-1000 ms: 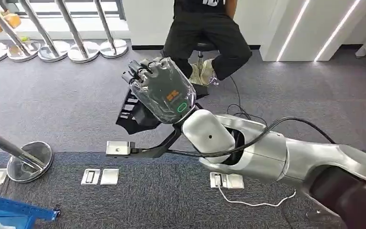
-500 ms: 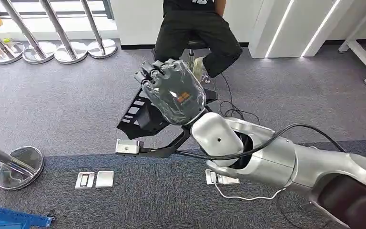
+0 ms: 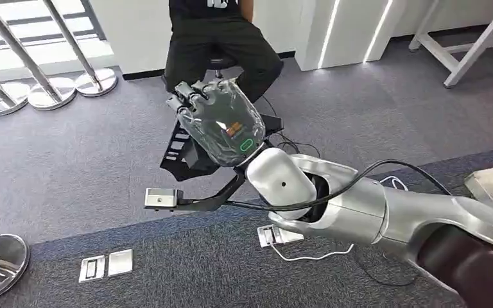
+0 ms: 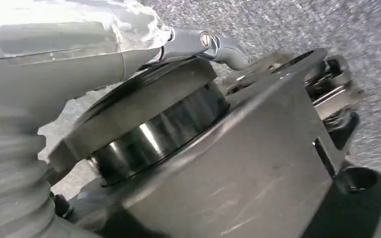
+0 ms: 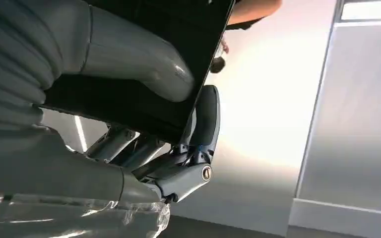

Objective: Take the parts from the cabinet and place them on the table.

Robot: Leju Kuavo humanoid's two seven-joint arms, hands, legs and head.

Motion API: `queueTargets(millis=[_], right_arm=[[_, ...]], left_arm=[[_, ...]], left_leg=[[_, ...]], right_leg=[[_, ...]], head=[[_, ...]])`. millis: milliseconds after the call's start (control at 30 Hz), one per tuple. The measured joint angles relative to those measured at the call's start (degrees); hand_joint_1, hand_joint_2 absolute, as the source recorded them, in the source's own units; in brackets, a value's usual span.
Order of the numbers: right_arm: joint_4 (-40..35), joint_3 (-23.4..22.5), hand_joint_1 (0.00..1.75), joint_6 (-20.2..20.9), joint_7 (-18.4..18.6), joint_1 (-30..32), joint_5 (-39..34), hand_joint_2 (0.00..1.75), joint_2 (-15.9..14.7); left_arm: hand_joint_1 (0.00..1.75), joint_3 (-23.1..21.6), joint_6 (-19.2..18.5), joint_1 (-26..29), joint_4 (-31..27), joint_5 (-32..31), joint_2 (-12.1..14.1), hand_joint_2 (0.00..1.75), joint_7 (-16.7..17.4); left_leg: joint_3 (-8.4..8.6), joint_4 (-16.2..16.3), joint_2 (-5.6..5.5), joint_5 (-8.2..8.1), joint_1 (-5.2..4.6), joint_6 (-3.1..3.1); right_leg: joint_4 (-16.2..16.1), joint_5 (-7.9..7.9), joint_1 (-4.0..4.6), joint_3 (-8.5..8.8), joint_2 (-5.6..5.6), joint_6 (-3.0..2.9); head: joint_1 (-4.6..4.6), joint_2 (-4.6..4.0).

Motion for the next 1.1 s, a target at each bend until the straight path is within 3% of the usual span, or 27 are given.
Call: queueTargets(millis=[33,67,167,200,233,267,333,367,400,433,500,533,567,667,700,733,767,833,867,900,933,1000,1033,1067,1100], right_arm=[[0.07,0.02,1.75,-0.04,0.0,-0.04,0.0,1.75,-0.02],[0.11,0.0,1.75,-0.09,0.0,-0.12,-0.07,1.75,0.04],[0.31,-0.02,1.75,-0.24,0.02,0.01,-0.09,1.75,-0.11],[0.33,-0.04,1.75,-0.24,0.02,0.06,-0.09,1.75,-0.15],[0.37,-0.04,1.75,-0.24,0.02,-0.05,-0.11,1.75,-0.17],[0.37,-0.11,1.75,-0.24,0.02,-0.06,-0.09,1.75,-0.17],[0.44,-0.09,1.75,-0.24,0.02,0.31,-0.11,1.75,-0.17],[0.48,-0.07,1.75,-0.24,0.02,0.48,-0.11,1.75,-0.17],[0.5,-0.07,1.75,-0.22,0.02,0.59,-0.11,1.75,-0.22],[0.55,-0.07,1.75,-0.24,0.02,0.6,-0.13,1.75,-0.28],[0.57,-0.11,1.75,-0.24,0.02,0.58,-0.15,1.75,-0.28],[0.57,-0.15,1.75,-0.24,0.06,0.57,-0.13,1.75,-0.28],[0.57,-0.17,1.75,-0.24,0.09,0.4,-0.13,1.75,-0.26],[0.7,-0.42,1.75,-0.3,0.35,0.12,0.02,1.75,-0.39],[0.7,-0.55,1.75,-0.33,0.37,-0.05,0.07,1.75,-0.39],[0.7,-0.83,1.75,-0.35,0.37,-0.37,0.09,1.75,-0.37],[0.72,-1.14,1.75,-0.35,0.52,-0.75,0.09,1.75,-0.37],[0.74,-1.18,1.75,-0.48,0.77,-0.97,0.17,1.75,-0.35],[0.79,-1.18,1.75,-0.5,0.92,-0.97,0.17,1.75,-0.35],[0.83,-1.25,1.75,-0.48,1.01,-1.02,0.2,1.75,-0.35],[0.85,-1.38,1.75,-0.48,1.05,-1.22,0.22,1.75,-0.35],[0.87,-1.77,1.75,-0.48,1.05,-1.92,0.22,1.75,-0.35],[0.87,-1.88,1.75,-0.48,1.05,-2.17,0.22,1.75,-0.37],[0.9,-1.92,1.75,-0.5,1.05,-2.45,0.24,1.75,-0.39],[0.9,-1.95,1.75,-0.5,1.07,-2.51,0.33,1.75,-0.39]], left_arm=[[0.0,-0.02,0.0,0.05,0.0,-0.02,-0.02,1.75,0.0],[0.0,-0.02,-0.02,0.17,0.0,-0.02,-0.02,1.75,0.0],[0.0,0.0,-0.04,0.12,-0.02,0.02,-0.04,1.75,0.0],[0.0,0.0,-0.04,0.05,-0.04,0.02,-0.15,1.75,0.0],[0.0,0.0,-0.04,0.0,-0.04,-0.02,-0.13,1.75,0.0],[0.0,0.0,-0.04,0.05,-0.04,0.0,-0.13,1.75,0.0],[0.0,0.0,-0.04,0.12,-0.02,0.0,-0.13,1.75,0.0],[0.0,0.0,-0.04,0.14,-0.02,0.0,-0.11,1.75,0.0],[0.0,0.0,-0.04,0.13,-0.02,-0.02,-0.09,1.75,0.0],[0.0,0.0,-0.04,0.11,-0.02,-0.04,-0.09,1.75,0.0],[0.0,0.0,-0.07,0.11,-0.02,-0.07,-0.07,1.75,0.0],[0.0,0.0,-0.07,0.14,-0.02,-0.09,-0.05,1.75,-0.02],[0.0,-0.02,-0.07,0.15,-0.02,-0.09,-0.02,1.75,0.0],[0.0,-0.02,-0.09,0.14,0.0,-0.09,0.0,1.75,-0.02],[0.0,0.0,-0.09,0.14,0.0,-0.11,0.04,1.75,-0.02],[0.0,0.0,-0.09,0.14,0.02,-0.18,0.09,1.75,-0.09],[0.0,-0.02,-0.11,0.13,0.02,-0.2,0.09,1.75,-0.2],[0.0,-0.02,-0.11,0.11,0.02,-0.13,0.11,1.75,-0.41],[0.0,0.0,-0.17,0.04,0.02,-0.04,0.13,1.75,-0.66],[0.0,0.0,-0.28,-0.06,0.02,0.0,0.15,1.75,-0.7],[0.0,0.0,-0.28,-0.02,0.02,0.02,0.15,1.75,-0.7],[0.0,0.0,-0.28,0.01,0.02,0.02,0.15,1.75,-0.68],[0.0,0.0,-0.28,0.11,0.02,0.02,0.15,1.75,-0.66],[0.0,0.0,-0.31,0.23,0.02,0.02,0.13,1.75,-0.66],[0.0,0.0,-0.33,0.26,0.02,0.15,0.13,1.75,-0.66]], left_leg=[[0.09,-0.1,-2.02,-0.74,0.15,0.07],[0.59,-2.21,-2.01,-1.2,0.26,0.41],[0.41,-2.25,-1.15,-0.89,-0.08,1.2],[0.77,-2.65,-0.38,-0.63,0.26,1.62],[0.93,-2.9,-0.18,-0.57,0.23,1.95],[0.96,-2.92,0.35,-0.57,0.18,2.11],[0.97,-2.92,1.34,-0.71,0.07,2.32],[0.99,-2.92,1.77,-0.76,0.05,2.34],[1.07,-2.92,2.13,-0.82,0.05,2.35],[1.17,-2.92,2.47,-0.95,0.04,2.31],[1.67,-2.92,3.03,-1.28,0.04,2.05],[1.76,-3.0,3.27,-1.46,-0.09,1.82],[1.71,-2.8,3.41,-1.6,-0.36,1.52],[2.41,-3.48,4.28,-1.67,-0.29,0.67],[2.47,-3.15,4.15,-2.29,-0.38,0.32],[2.18,-1.49,2.85,-3.28,-0.31,0.17],[0.62,1.75,2.16,-5.13,-0.27,0.21],[-3.9,10.86,1.61,-8.92,-0.3,0.06],[-5.44,13.72,1.56,-9.4,-0.37,0.01],[-5.67,13.92,1.51,-8.51,-0.4,0.05],[-4.64,11.45,1.47,-6.3,-0.38,0.11],[-0.79,2.14,0.67,-0.64,-0.06,0.13],[0.16,-0.41,-1.17,-0.51,0.22,0.2],[0.54,-1.85,-1.9,-0.58,0.2,0.22],[0.31,-1.74,-1.56,-0.89,0.15,0.59]], right_leg=[[0.28,-0.02,0.2,-0.44,0.37,0.22],[0.79,0.09,0.16,-1.23,1.1,0.46],[0.52,0.54,0.01,-1.57,1.94,1.27],[1.07,-0.12,-0.05,-1.67,1.24,1.45],[3.02,-1.45,0.15,-2.41,-0.5,1.88],[6.51,-3.32,-0.01,-4.12,-1.41,2.27],[15.36,-6.73,-0.44,-8.52,-2.22,2.79],[17.37,-6.87,-0.62,-9.61,-2.29,2.87],[16.63,-5.74,-0.78,-9.4,-2.33,2.88],[13.59,-3.65,-0.86,-8.0,-2.47,2.85],[3.16,1.4,-0.81,-2.77,-3.69,2.54],[0.79,0.46,-0.31,-1.38,-5.36,2.42],[-0.06,0.67,0.12,-1.37,-5.11,1.76],[-0.1,0.54,0.31,-1.33,-3.97,1.02],[-0.86,0.88,-0.49,-0.74,-3.72,0.54],[-1.13,0.89,-0.4,-0.4,-3.46,0.44],[-1.1,0.86,-0.38,-0.35,-3.38,-0.07],[-1.06,0.75,-0.18,-0.22,-2.6,-0.25],[-0.98,0.7,-0.1,-0.18,-2.15,-0.32],[-0.89,0.65,-0.07,-0.07,-1.67,-0.35],[-0.74,0.54,-0.08,0.02,-1.04,-0.33],[-0.22,0.18,-0.18,0.12,0.07,-0.05],[-0.01,-0.01,-0.21,-0.14,0.47,0.22],[0.77,-0.08,0.11,-0.64,1.1,0.42],[0.55,0.24,-0.04,-0.97,1.44,0.79]], head=[[-0.06,0.0],[-0.15,0.0],[0.29,0.0],[0.26,0.0],[1.05,0.0],[1.53,0.0],[1.71,0.0],[1.92,0.0],[2.1,0.0],[2.36,0.0],[2.78,0.0],[2.86,0.0],[2.89,0.0],[2.54,0.0],[2.36,0.0],[2.12,0.0],[1.53,0.0],[0.68,0.0],[0.52,0.0],[0.39,0.0],[0.26,0.0],[-0.02,0.0],[-0.09,0.0],[-0.22,0.0],[-0.15,0.0]])
